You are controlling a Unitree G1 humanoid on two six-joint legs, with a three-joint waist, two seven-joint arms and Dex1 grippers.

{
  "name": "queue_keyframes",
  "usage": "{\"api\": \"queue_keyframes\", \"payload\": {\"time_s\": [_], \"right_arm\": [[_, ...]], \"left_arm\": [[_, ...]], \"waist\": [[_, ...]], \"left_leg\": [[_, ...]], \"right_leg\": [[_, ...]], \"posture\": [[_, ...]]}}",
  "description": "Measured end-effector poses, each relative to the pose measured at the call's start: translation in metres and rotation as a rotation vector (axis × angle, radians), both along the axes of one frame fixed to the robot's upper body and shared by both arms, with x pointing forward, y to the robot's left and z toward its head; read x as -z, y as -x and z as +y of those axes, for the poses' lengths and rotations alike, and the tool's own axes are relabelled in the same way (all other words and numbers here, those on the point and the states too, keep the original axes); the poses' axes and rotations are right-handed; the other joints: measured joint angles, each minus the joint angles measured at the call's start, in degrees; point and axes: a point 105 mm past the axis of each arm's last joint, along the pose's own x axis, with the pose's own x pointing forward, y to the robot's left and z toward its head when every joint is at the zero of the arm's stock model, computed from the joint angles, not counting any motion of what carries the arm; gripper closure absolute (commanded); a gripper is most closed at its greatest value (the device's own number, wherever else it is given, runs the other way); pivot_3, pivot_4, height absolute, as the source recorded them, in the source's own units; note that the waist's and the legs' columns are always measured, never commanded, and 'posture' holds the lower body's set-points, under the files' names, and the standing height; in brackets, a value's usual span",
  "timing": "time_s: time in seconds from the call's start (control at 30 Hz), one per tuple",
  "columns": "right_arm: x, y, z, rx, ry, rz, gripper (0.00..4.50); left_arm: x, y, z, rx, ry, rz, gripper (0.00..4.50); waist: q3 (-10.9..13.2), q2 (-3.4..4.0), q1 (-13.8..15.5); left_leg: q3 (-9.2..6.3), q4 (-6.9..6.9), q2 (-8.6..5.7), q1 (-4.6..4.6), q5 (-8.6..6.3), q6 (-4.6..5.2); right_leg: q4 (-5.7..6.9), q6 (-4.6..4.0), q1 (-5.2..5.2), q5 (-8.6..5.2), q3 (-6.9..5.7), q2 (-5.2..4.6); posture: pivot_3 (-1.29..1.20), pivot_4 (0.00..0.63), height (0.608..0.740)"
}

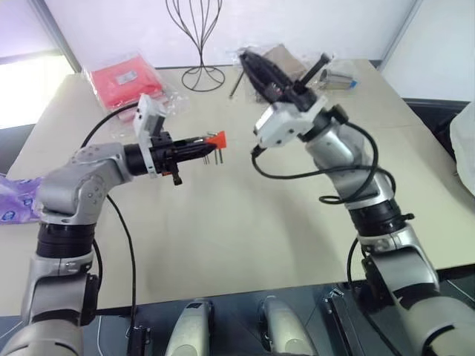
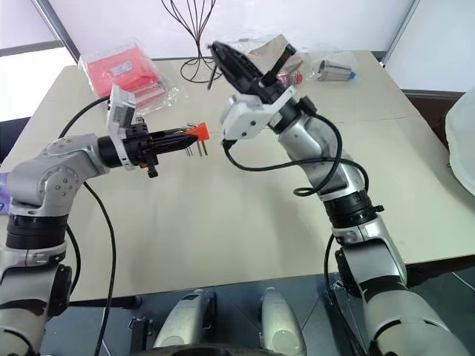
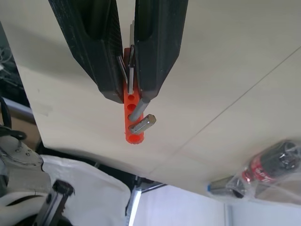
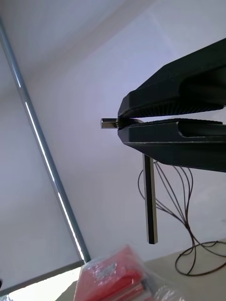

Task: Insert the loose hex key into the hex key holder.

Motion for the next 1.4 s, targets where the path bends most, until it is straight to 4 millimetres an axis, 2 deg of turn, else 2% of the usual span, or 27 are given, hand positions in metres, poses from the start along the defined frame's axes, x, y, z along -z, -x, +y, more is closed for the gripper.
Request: {"api": "queue_keyframes", "payload": {"time_s": [0.27,0.7,1.0,1.4], "right_arm": [[0.005,0.001,0.004,-0.017,0.051,0.028,4.49],[0.018,0.006,0.002,-0.090,0.213,0.125,4.49],[0.019,0.013,0.007,-0.137,0.255,0.148,4.49],[0.020,0.013,0.009,-0.145,0.258,0.163,4.49]], "left_arm": [[0.005,0.000,-0.004,0.026,-0.057,-0.024,4.50],[0.009,-0.002,0.001,0.018,-0.103,-0.044,4.50],[0.008,-0.001,0.000,0.031,-0.103,-0.054,4.50],[0.008,-0.001,-0.001,0.032,-0.099,-0.053,4.50]], "waist": [[0.0,0.00,0.0],[0.0,0.00,0.0],[0.0,0.00,0.0],[0.0,0.00,0.0]], "left_leg": [[0.00,0.00,0.01,0.00,0.00,0.00],[-0.01,0.00,0.02,0.00,0.00,0.01],[-0.01,0.01,0.04,0.00,0.00,0.01],[-0.01,0.02,0.04,0.00,0.00,0.01]], "right_leg": [[0.00,0.00,0.00,0.00,0.00,0.01],[0.00,0.00,0.01,0.00,-0.01,0.01],[0.00,0.00,0.01,0.00,-0.01,0.01],[0.01,0.00,0.01,0.00,-0.01,0.01]], "posture": [[0.00,0.150,0.740],[0.00,0.150,0.740],[0.00,0.150,0.740],[0.00,0.150,0.740]]}}
